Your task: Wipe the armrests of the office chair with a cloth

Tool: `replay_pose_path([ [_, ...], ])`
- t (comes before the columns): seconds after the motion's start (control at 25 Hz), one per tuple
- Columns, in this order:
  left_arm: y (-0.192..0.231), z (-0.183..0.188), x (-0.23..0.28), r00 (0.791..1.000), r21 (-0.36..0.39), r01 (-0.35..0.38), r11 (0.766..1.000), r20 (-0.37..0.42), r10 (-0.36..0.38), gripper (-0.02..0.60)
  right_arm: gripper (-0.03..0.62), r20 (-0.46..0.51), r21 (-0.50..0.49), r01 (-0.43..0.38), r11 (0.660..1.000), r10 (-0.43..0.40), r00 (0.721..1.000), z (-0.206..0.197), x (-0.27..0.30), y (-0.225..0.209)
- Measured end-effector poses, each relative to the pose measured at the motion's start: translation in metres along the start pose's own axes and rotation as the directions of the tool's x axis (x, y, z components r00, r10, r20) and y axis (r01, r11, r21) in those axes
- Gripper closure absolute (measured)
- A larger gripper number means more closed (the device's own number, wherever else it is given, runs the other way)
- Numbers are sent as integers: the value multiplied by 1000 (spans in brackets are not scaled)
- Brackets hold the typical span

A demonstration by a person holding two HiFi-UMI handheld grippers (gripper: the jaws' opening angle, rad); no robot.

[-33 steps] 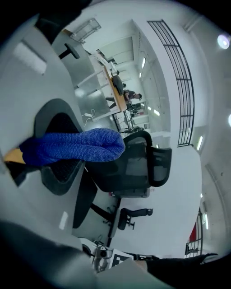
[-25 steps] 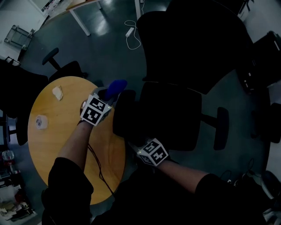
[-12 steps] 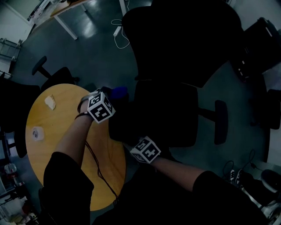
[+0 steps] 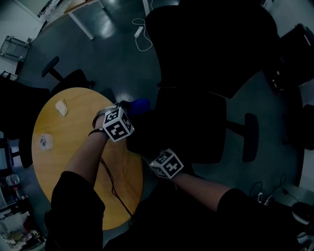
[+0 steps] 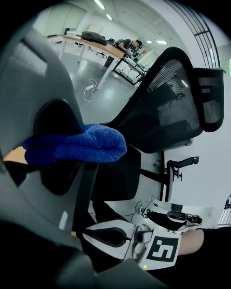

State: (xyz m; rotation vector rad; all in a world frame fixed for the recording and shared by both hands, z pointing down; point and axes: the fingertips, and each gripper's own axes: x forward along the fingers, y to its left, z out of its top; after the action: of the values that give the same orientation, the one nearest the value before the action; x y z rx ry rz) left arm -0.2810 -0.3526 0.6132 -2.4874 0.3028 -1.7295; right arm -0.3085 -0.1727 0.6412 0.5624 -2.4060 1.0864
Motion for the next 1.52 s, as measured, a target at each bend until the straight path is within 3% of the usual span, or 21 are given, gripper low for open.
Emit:
replay_pose_path([
  [0.44, -75, -22, -30, 986, -222, 98, 970, 155, -64, 463, 589, -5, 22, 13, 1000, -13, 1000, -5, -4, 0],
  [0.6, -101, -28, -39, 972, -341, 133, 930, 227, -56, 463, 589, 0, 34, 26, 999, -26, 1000, -6, -7, -1],
  [0.88, -145, -36, -55, 949, -478, 189, 858, 313, -35, 463, 589, 7, 39, 57, 998, -57, 998, -9, -9, 0],
  [1.12, -166, -38, -60, 936, -524, 224, 822, 350, -32, 463, 589, 7, 46, 66, 997, -66, 998, -16, -12, 4],
  [1.28, -179, -31, -65, 935, -502, 237, 832, 352, -55, 463, 589, 6, 45, 61, 997, -61, 998, -22, -16, 7],
  [1.4, -186, -19, -81, 912, -455, 276, 847, 402, -82, 462, 589, 4, 45, 55, 997, -55, 998, -26, -16, 9],
  [1.52, -153, -3, -95, 904, -424, 226, 877, 427, -27, 462, 589, 10, 66, 43, 997, -44, 999, -29, -18, 10],
])
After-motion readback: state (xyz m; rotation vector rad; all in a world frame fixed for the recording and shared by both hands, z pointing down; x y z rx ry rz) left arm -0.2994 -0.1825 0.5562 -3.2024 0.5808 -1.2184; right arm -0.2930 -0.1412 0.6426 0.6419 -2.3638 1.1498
